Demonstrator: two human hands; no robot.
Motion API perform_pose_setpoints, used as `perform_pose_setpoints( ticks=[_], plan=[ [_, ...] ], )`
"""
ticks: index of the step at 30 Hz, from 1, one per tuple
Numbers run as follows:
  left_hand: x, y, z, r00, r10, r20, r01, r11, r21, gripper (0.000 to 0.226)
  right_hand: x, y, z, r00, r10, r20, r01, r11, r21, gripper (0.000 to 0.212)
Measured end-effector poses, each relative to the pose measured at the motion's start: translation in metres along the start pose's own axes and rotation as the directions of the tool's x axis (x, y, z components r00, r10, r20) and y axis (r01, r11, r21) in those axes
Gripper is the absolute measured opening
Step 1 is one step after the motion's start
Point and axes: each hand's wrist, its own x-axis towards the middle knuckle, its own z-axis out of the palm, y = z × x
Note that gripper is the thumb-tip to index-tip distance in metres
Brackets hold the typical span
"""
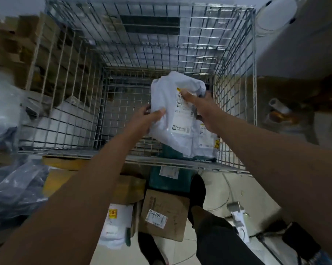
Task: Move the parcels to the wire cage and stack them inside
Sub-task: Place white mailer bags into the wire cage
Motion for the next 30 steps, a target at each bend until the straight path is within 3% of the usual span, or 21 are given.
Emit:
perform_pose_setpoints(
  ticks=[3, 8, 11, 13, 16, 18, 22, 27, 30],
  plan=[
    [0.050, -0.019, 0.004, 0.997, -0.057, 0.051, 0.051, 0.992, 0.113, 0.062, 0.050, 0.029, -0.007, 0.998, 0.058, 0.000, -0.058, 0.998, -0.039, 0.027],
    [0.126, -0.052, 0.010, 0.980, -0.154, 0.128, 0.109, 0.945, 0.307, 0.022, 0.113, 0.084, -0.013, 0.978, 0.207, -0.033, -0.208, 0.977, -0.047, 0.044],
    [0.163, -0.077, 0.018, 0.955, -0.223, 0.194, 0.116, 0.887, 0.447, 0.028, 0.140, 0.120, -0.019, 0.971, 0.236, -0.042, -0.239, 0.967, -0.092, 0.032],
    [0.182, -0.093, 0.026, 0.942, -0.248, 0.227, 0.098, 0.849, 0.520, 0.036, 0.156, 0.142, -0.023, 0.968, 0.244, -0.052, -0.248, 0.964, -0.093, 0.044],
    [0.203, -0.117, 0.037, 0.930, -0.279, 0.239, 0.081, 0.789, 0.609, 0.040, 0.170, 0.166, -0.024, 0.959, 0.279, -0.057, -0.284, 0.949, -0.138, 0.079],
    [0.214, -0.131, 0.044, 0.922, -0.297, 0.247, 0.094, 0.793, 0.602, 0.037, 0.178, 0.180, -0.025, 0.952, 0.301, -0.055, -0.306, 0.935, -0.180, 0.091],
    [0.231, -0.151, 0.051, 0.905, -0.353, 0.239, 0.108, 0.732, 0.673, 0.004, 0.192, 0.197, -0.021, 0.946, 0.320, -0.052, -0.323, 0.915, -0.243, 0.111],
    [0.239, -0.162, 0.055, 0.872, -0.420, 0.254, 0.187, 0.762, 0.620, 0.017, 0.201, 0.209, -0.018, 0.947, 0.319, -0.039, -0.308, 0.863, -0.400, 0.118],
    [0.237, -0.171, 0.061, 0.890, -0.389, 0.240, 0.194, 0.797, 0.572, 0.012, 0.204, 0.215, -0.019, 0.942, 0.332, -0.038, -0.311, 0.828, -0.467, 0.115]
  ],
)
